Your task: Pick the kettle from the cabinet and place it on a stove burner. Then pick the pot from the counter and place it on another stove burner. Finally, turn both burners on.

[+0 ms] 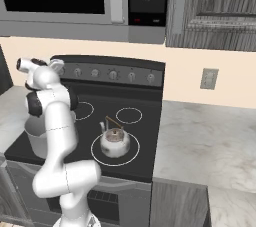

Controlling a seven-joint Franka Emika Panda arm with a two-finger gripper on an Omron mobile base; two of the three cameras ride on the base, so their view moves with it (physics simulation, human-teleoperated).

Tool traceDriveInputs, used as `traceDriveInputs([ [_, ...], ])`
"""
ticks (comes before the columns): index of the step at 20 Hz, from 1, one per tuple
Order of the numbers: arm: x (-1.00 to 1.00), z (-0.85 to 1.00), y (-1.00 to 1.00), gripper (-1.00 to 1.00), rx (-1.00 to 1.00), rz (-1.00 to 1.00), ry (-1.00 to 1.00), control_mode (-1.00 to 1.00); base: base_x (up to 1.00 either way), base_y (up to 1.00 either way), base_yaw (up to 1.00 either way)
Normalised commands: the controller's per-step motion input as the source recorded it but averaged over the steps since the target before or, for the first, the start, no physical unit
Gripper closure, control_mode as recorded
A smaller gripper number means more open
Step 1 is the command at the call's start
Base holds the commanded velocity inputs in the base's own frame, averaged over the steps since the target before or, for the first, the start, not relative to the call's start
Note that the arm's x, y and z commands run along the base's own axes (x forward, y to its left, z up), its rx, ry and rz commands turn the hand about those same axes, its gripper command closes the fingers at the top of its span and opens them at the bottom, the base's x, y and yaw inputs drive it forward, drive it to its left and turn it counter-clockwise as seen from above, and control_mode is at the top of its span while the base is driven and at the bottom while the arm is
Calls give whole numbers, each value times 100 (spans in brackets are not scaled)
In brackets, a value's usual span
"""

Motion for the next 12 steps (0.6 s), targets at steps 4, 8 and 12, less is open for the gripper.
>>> traceDriveInputs([
  [4, 0, -22, 5, 100, -16, 1, 0, -100, 0, 0, 0],
  [8, 0, -12, 7, 100, -9, 0, 0, -100, 0, 0, 0],
  [12, 0, -4, 7, 100, -4, 0, 0, -100, 0, 0, 0],
])
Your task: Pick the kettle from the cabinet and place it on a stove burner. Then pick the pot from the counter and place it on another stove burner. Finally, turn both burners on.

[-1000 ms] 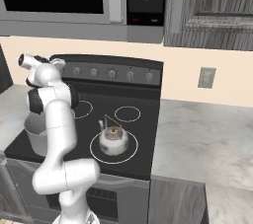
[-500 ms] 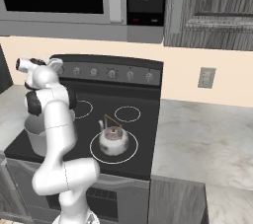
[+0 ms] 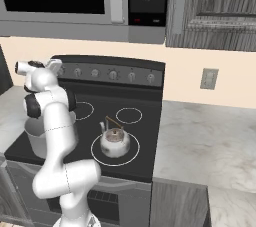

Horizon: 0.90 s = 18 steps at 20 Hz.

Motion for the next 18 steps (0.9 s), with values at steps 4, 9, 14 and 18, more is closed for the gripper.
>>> traceDriveInputs([
  [4, -1, -1, 3, -100, -2, 0, 0, -100, 0, 0, 0],
  [9, -5, 0, 0, -100, 0, 0, -1, -100, 0, 0, 0],
  [14, -26, 0, -4, -100, 2, 0, -1, -100, 0, 0, 0],
  [18, -41, 0, 0, -100, 1, 0, 0, -100, 0, 0, 0],
])
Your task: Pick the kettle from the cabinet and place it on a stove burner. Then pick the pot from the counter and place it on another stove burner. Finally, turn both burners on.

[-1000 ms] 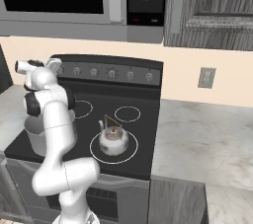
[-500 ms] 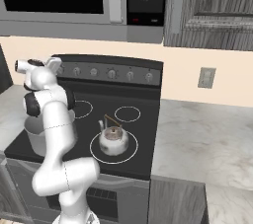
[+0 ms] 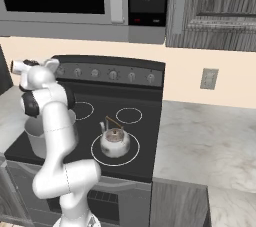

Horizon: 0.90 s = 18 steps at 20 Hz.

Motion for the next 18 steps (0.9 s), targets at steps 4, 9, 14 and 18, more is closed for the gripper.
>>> traceDriveInputs([
  [4, -43, 6, 0, -100, 1, 0, -1, -100, 0, 0, 0],
  [9, -41, 13, 0, -100, 0, 0, -4, -100, 0, 0, 0],
  [14, -40, 11, -4, -100, 0, 0, -7, -100, 0, 0, 0],
  [18, -36, 21, -22, -100, 4, 0, -8, -100, 0, 0, 0],
])
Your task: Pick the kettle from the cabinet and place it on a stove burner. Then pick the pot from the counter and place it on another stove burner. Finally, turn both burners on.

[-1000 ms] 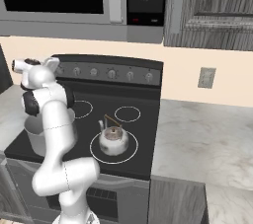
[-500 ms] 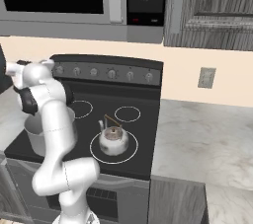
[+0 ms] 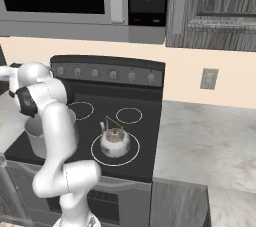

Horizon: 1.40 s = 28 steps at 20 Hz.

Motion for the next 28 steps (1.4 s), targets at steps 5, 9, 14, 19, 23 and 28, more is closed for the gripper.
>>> traceDriveInputs([
  [5, -27, 41, -30, -100, 10, 0, -5, -100, 0, 0, 0],
  [9, -20, 45, -26, -100, 13, 0, 0, -100, 0, 0, 0],
  [14, -25, 27, -27, -100, 11, 0, 0, -100, 0, 0, 0],
  [19, -43, 8, -32, -100, 10, 0, 0, -100, 0, 0, 0],
  [23, -56, 23, -38, -100, 13, 0, -2, -100, 0, 0, 0],
  [28, -45, 33, -37, -100, 12, -1, -1, -100, 0, 0, 0],
])
